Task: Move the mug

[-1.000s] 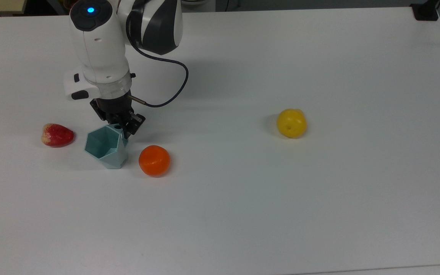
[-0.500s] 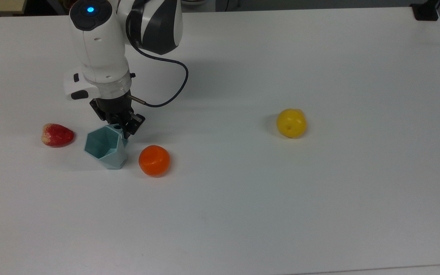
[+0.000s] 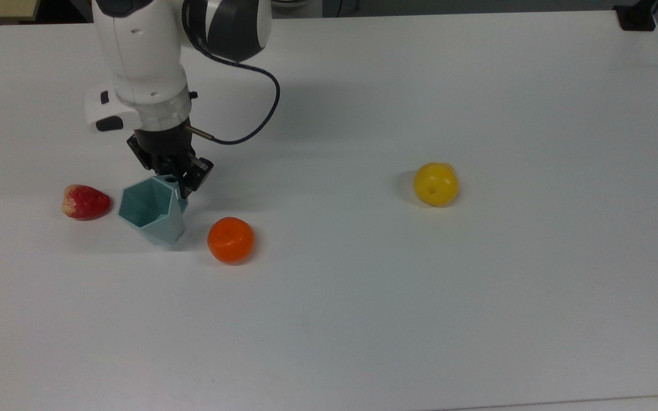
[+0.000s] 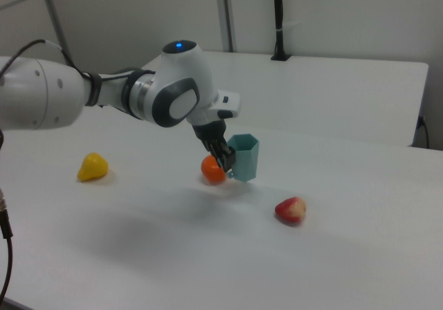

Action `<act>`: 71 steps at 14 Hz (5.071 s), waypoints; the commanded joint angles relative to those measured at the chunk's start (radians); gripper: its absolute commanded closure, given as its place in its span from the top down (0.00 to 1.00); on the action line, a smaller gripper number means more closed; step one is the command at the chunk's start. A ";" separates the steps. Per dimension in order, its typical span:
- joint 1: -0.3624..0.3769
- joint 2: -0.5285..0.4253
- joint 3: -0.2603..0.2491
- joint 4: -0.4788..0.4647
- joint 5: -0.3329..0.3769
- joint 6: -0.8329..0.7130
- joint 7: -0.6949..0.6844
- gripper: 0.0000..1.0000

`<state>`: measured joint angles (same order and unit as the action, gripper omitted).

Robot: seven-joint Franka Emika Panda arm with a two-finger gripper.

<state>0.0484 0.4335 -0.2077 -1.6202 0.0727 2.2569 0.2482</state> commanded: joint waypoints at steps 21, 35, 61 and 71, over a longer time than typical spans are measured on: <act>-0.015 -0.541 0.156 -0.515 -0.082 -0.174 -0.130 0.18; 0.013 -0.401 0.160 -0.527 -0.083 -0.068 -0.130 0.16; -0.041 -0.472 0.168 -0.350 -0.126 -0.405 -0.196 1.00; -0.185 -0.469 0.166 -0.101 -0.056 -0.597 -0.250 1.00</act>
<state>-0.1142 -0.0485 -0.0398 -1.7707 -0.0140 1.7015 0.0043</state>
